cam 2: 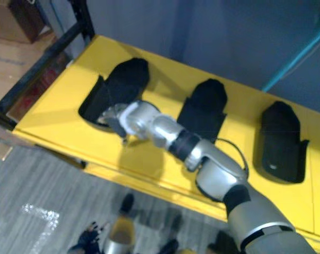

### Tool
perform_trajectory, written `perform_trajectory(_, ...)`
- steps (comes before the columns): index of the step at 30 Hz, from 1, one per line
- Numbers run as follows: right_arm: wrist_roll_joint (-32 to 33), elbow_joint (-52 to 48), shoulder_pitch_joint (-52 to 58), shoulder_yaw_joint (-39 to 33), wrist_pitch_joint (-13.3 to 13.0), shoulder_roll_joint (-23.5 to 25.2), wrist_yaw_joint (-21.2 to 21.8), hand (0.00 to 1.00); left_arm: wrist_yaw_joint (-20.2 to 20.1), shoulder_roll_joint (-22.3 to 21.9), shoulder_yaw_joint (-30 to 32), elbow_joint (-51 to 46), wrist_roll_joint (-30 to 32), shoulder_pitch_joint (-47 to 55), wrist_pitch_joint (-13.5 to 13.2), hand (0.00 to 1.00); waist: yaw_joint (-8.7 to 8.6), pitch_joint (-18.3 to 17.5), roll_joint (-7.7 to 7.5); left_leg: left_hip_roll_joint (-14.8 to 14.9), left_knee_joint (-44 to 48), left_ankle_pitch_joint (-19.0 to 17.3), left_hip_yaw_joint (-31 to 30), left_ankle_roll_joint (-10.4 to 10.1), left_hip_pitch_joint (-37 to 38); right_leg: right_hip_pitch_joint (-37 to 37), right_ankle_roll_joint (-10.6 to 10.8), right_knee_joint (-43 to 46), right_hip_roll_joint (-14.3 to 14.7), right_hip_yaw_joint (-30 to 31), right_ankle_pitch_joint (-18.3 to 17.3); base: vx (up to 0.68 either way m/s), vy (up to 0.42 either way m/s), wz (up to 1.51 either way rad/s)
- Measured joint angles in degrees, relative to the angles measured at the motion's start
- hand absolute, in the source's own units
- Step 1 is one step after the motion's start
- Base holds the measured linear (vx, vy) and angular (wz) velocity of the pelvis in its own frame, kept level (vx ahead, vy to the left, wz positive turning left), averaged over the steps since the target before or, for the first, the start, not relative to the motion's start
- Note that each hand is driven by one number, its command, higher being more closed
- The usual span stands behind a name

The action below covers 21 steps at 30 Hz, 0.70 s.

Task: Walk over and take plastic housings, then place them on the shelf

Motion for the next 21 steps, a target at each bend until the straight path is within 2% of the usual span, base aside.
perform_trajectory(5,-0.29,-0.06,2.19,0.45,-0.18,-0.6,0.11,0.0,0.64,-0.62,1.28,0.62,0.06,0.35,0.14,0.0,-0.41,-1.57,-0.03,0.1,-0.04,-0.01,-0.04,0.01,0.95,1.16,-0.05,-0.36,0.2,0.01,0.09,-0.03,-0.002,-0.01)
perform_trajectory(11,-0.81,0.03,2.33,-1.85,0.5,-1.2,-4.95,0.0,1.09,-0.73,1.71,1.37,0.02,0.41,0.14,0.0,-0.99,-1.84,-0.07,0.24,-0.2,0.03,-0.16,0.05,1.02,1.57,-0.14,-1.22,0.65,0.03,0.66,-0.03,0.002,0.0)
perform_trajectory(15,0.14,1.35,2.33,-3.47,0.67,-1.27,-5.08,0.0,1.08,-0.89,2.02,1.39,-0.02,0.41,0.16,0.0,-0.99,-1.84,-0.01,0.21,-0.01,0.03,-0.27,0.05,1.36,1.95,-0.14,-1.29,0.69,-0.02,0.66,0.0,0.0,0.0)
perform_trajectory(18,1.1,4.63,2.54,-3.46,1.39,-1.23,-5.08,0.0,1.06,-1.27,2.22,1.39,-0.26,0.41,0.12,0.0,-0.94,-1.9,0.48,0.16,0.0,0.04,-0.63,0.06,1.22,1.97,-0.15,-1.26,0.71,-0.25,0.65,-0.02,0.0,0.04)
perform_trajectory(21,1.05,6.59,2.9,-3.49,2.5,-0.87,-5.08,0.0,1.03,-1.86,2.23,1.32,-0.57,0.31,0.1,0.0,-0.85,-1.7,1.78,0.03,0.0,0.21,-1.4,0.11,0.78,1.88,-0.16,-1.12,0.71,-0.84,0.62,-0.03,0.002,0.09)
